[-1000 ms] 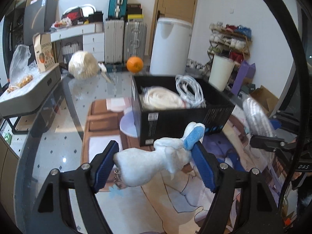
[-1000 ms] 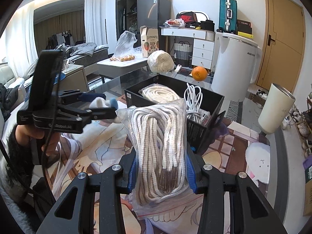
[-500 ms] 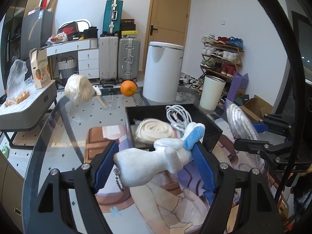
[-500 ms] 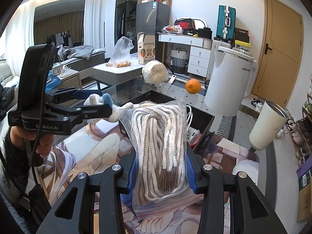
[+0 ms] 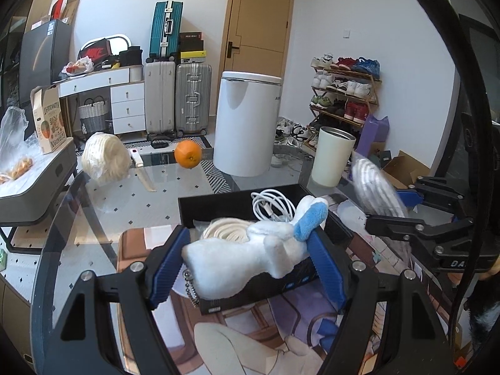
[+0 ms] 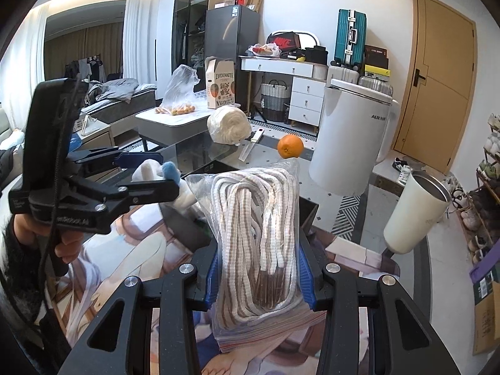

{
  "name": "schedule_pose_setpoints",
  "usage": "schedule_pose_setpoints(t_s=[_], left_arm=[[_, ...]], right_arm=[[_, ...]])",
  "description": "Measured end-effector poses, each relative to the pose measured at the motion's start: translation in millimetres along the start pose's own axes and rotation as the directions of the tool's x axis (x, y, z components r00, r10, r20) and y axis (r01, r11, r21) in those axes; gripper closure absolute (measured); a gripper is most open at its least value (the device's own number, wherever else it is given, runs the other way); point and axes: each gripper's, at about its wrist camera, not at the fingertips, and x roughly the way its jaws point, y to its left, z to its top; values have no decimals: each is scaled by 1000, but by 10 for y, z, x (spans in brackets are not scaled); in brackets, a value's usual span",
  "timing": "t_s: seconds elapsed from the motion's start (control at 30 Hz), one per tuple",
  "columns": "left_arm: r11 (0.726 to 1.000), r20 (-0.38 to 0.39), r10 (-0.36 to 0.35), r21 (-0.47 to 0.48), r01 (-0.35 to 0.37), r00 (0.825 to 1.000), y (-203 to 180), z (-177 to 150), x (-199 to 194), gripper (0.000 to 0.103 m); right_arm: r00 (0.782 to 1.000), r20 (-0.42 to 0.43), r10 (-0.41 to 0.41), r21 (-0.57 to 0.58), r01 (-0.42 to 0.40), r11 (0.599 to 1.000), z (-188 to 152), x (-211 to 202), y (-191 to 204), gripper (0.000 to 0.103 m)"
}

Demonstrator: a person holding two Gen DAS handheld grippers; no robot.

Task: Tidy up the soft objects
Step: 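Carry the plush toy with the left gripper while the right gripper carries the cord over the box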

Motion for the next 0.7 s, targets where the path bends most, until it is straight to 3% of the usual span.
schedule_pose_setpoints(t_s=[0.7], left_arm=[[998, -1, 54, -22, -54, 999, 184, 96, 225, 26]], right_arm=[[999, -46, 11, 60, -8, 998, 217, 658, -78, 62]])
